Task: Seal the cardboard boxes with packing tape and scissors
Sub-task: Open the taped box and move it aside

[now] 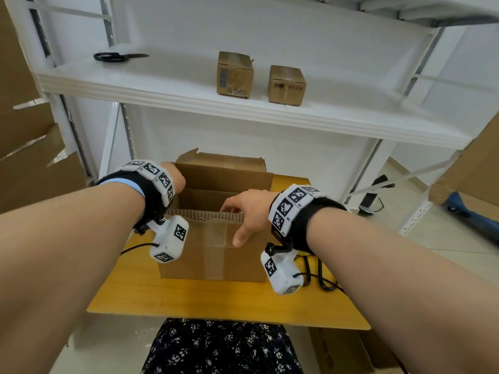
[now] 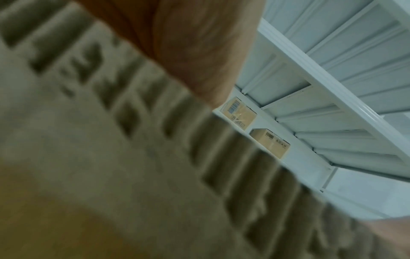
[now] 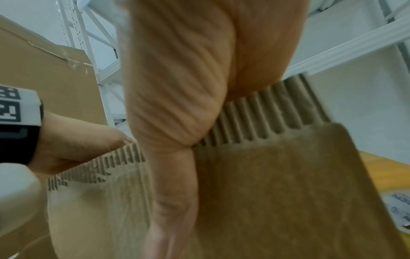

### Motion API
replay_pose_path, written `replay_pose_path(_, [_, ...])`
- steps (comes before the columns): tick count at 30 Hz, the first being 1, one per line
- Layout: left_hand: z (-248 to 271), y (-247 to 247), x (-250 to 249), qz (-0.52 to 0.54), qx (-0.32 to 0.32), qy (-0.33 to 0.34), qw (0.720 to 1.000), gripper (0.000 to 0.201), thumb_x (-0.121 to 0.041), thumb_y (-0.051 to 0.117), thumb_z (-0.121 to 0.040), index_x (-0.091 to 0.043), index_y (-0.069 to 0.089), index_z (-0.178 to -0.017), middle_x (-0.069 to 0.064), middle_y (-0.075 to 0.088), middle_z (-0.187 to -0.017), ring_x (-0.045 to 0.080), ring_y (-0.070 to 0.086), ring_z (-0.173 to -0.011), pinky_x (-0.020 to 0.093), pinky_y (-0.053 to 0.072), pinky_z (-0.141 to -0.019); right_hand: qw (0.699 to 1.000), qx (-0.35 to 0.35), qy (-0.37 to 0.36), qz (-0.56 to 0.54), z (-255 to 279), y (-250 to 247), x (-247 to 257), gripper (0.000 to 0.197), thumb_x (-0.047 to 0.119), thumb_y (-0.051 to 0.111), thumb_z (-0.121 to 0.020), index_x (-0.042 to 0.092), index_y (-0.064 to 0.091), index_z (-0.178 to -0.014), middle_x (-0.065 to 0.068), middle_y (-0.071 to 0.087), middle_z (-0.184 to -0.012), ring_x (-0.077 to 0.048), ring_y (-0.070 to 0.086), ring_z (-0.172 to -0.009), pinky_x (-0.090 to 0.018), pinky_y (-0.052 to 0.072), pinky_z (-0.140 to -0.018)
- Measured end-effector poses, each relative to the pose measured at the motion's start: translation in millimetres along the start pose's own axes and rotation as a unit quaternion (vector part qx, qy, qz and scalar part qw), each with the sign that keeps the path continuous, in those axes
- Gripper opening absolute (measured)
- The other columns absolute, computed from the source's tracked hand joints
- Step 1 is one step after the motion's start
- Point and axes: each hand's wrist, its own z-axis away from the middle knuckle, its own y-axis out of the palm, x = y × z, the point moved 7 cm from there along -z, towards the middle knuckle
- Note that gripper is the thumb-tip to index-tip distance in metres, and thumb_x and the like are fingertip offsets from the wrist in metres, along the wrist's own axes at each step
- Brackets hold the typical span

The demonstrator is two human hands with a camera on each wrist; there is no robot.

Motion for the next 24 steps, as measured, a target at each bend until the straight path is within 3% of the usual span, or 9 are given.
replay_pose_path(2, [0,-5,7,0.035,-0.035,-0.007,0.999,0.007,-0.006,0.048,-0.095,-0.001,0.049,-0.1,0.013,0.046,-0.099,0.024,0.044,-0.088,0.034,0.041,-0.081,0.999,0.025,-0.002,-0.022,0,3,0,0.088,0.05,0.08,-0.075,0.031,0.036,-0.149,0.003,0.051,-0.142,-0.022,0.053,-0.125,-0.037,0.046,-0.097])
replay_pose_path(4, [-6,-5,12,0.059,-0.077,0.019,0.995,0.049,-0.003,0.048,-0.094,-0.006,0.032,-0.141,0.012,0.044,-0.099,0.025,0.045,-0.087,0.038,0.044,-0.085,0.997,0.046,-0.001,-0.058,0,4,2,0.094,0.06,0.074,-0.077,0.028,0.031,-0.153,0.002,0.044,-0.15,-0.022,0.046,-0.133,-0.039,0.041,-0.105])
replay_pose_path(5, [-4,-4,13,0.082,-0.087,0.025,0.993,0.058,-0.003,0.047,-0.095,-0.012,0.024,-0.147,0.011,0.045,-0.097,0.026,0.047,-0.085,0.039,0.043,-0.082,0.996,0.056,0.003,-0.069,-1,6,3,0.096,0.065,0.071,-0.077,0.026,0.029,-0.154,0.001,0.041,-0.153,-0.022,0.043,-0.137,-0.041,0.038,-0.109])
replay_pose_path(7, [5,-8,14,0.123,-0.108,0.033,0.986,0.051,-0.01,0.046,-0.097,-0.024,0.027,-0.142,0.013,0.049,-0.099,0.029,0.052,-0.078,0.039,0.044,-0.075,0.995,0.072,0.015,-0.067,-4,11,6,0.097,0.072,0.064,-0.078,0.022,0.03,-0.154,-0.001,0.04,-0.154,-0.024,0.041,-0.14,-0.043,0.035,-0.112])
replay_pose_path(9, [16,-11,7,0.097,-0.122,0.078,0.985,0.042,-0.015,0.057,-0.094,-0.03,0.039,-0.129,0.015,0.04,-0.13,0.032,0.057,-0.094,0.041,0.051,-0.082,0.995,0.08,0.024,-0.063,-6,14,10,0.097,0.076,0.059,-0.078,0.019,0.034,-0.152,-0.004,0.043,-0.153,-0.026,0.043,-0.138,-0.044,0.035,-0.112])
replay_pose_path(11, [26,-10,-5,0.01,-0.124,0.138,0.983,0.035,-0.026,0.065,-0.089,-0.034,0.049,-0.12,0.004,0.02,-0.152,0.032,0.04,-0.131,0.049,0.039,-0.107,0.994,0.085,0.03,-0.065,-6,14,12,0.095,0.078,0.053,-0.08,0.017,0.037,-0.151,-0.007,0.043,-0.153,-0.027,0.043,-0.137,-0.045,0.035,-0.113])
replay_pose_path(13, [35,-6,-16,-0.078,-0.111,0.187,0.973,0.034,-0.04,0.062,-0.088,-0.038,0.054,-0.121,-0.005,0.015,-0.156,0.025,0.012,-0.147,0.056,0.018,-0.115,0.994,0.087,0.044,-0.052,-5,12,11,0.098,0.081,0.046,-0.082,0.014,0.035,-0.152,-0.009,0.04,-0.154,-0.029,0.04,-0.14,-0.046,0.032,-0.114])
replay_pose_path(20, [45,12,-16,-0.118,-0.021,0.129,0.984,0.049,-0.047,0.049,-0.095,-0.031,0.045,-0.141,-0.002,0.023,-0.159,0.023,0.003,-0.149,0.046,0.003,-0.118,0.997,-0.001,0.025,0.075,-2,-6,13,0.097,0.091,0.027,-0.078,0.014,0.064,-0.125,-0.005,0.068,-0.117,-0.021,0.064,-0.102,-0.032,0.048,-0.075])
replay_pose_path(24, [37,19,-11,-0.104,-0.013,0.114,0.988,0.057,-0.047,0.055,-0.092,-0.033,0.039,-0.144,-0.001,0.026,-0.158,0.029,0.005,-0.148,0.045,0.009,-0.119,0.993,-0.093,0.042,0.057,14,-29,-11,0.088,0.09,0.024,-0.079,0.017,0.07,-0.094,-0.002,0.071,-0.09,-0.02,0.066,-0.084,-0.036,0.054,-0.077])
